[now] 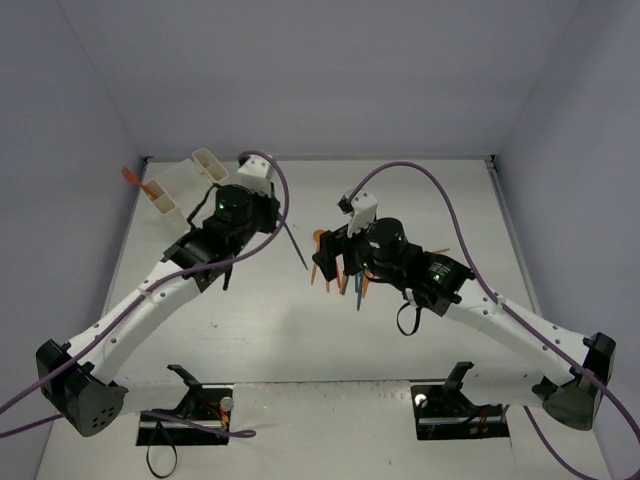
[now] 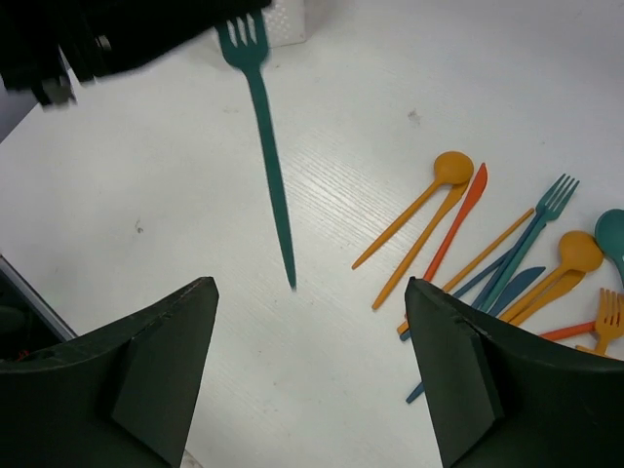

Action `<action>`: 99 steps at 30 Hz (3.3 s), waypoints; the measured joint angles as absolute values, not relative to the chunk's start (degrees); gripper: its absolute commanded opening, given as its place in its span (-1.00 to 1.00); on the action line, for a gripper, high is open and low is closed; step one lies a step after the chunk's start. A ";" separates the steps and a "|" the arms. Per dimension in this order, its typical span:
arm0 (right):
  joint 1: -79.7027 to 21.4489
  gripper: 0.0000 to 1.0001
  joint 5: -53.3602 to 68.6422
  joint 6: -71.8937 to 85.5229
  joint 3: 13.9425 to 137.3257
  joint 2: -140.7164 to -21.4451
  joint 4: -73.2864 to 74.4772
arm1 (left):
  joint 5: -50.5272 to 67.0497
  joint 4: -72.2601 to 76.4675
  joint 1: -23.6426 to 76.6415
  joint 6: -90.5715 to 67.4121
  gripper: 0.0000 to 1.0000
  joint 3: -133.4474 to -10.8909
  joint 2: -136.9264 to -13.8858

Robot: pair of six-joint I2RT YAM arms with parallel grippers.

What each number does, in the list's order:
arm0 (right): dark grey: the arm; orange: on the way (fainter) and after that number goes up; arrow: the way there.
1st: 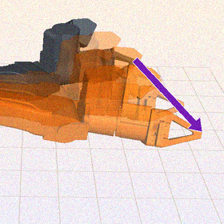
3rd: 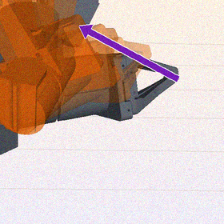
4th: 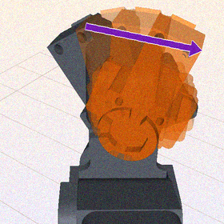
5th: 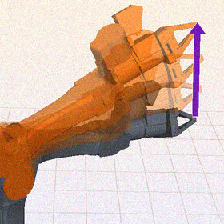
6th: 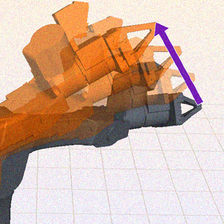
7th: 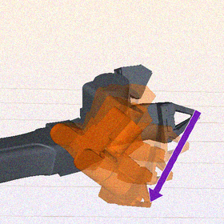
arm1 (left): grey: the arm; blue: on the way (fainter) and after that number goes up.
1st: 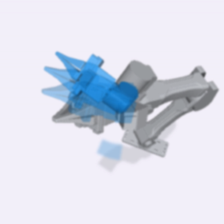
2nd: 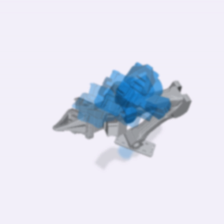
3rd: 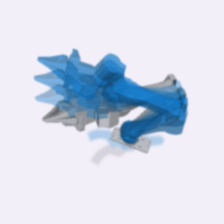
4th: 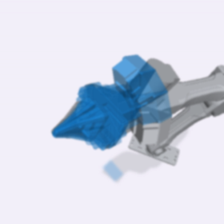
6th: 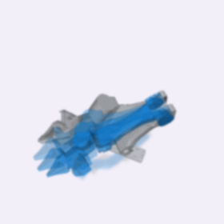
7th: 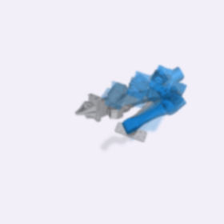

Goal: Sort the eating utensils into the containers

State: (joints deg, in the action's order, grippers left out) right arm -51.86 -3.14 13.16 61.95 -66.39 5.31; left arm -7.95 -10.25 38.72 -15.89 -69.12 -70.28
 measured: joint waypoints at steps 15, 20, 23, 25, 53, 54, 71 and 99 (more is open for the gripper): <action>-48.88 0.58 -5.40 11.69 58.43 -59.69 5.03 | -7.09 -2.74 -4.38 0.37 -1.00 -72.94 -72.58; -45.21 0.58 -4.71 11.26 57.74 -59.66 5.16 | -6.71 1.02 -11.55 2.52 -1.00 -81.79 -82.49; -42.56 0.58 -3.70 11.14 57.63 -59.66 5.42 | -6.66 2.45 -13.10 3.87 -1.00 -86.46 -88.29; -41.34 0.58 -3.34 11.01 57.62 -59.67 5.44 | -6.44 2.81 -13.55 4.72 -1.00 -88.39 -91.38; -40.05 0.57 -1.02 11.00 56.64 -62.59 5.67 | -4.29 8.53 -15.11 3.67 -0.21 -86.66 -105.32; -40.05 0.57 -1.02 11.00 56.64 -62.59 5.67 | -4.38 8.51 -15.11 3.60 -0.15 -86.43 -105.32; -37.01 0.22 -3.39 18.16 56.94 -72.11 8.14 | -4.27 -0.27 -9.61 -5.18 0.57 -84.64 -83.27; -21.99 -0.21 -5.46 29.63 49.67 -88.93 10.07 | 10.31 -28.57 21.11 -28.03 0.57 -53.08 -47.58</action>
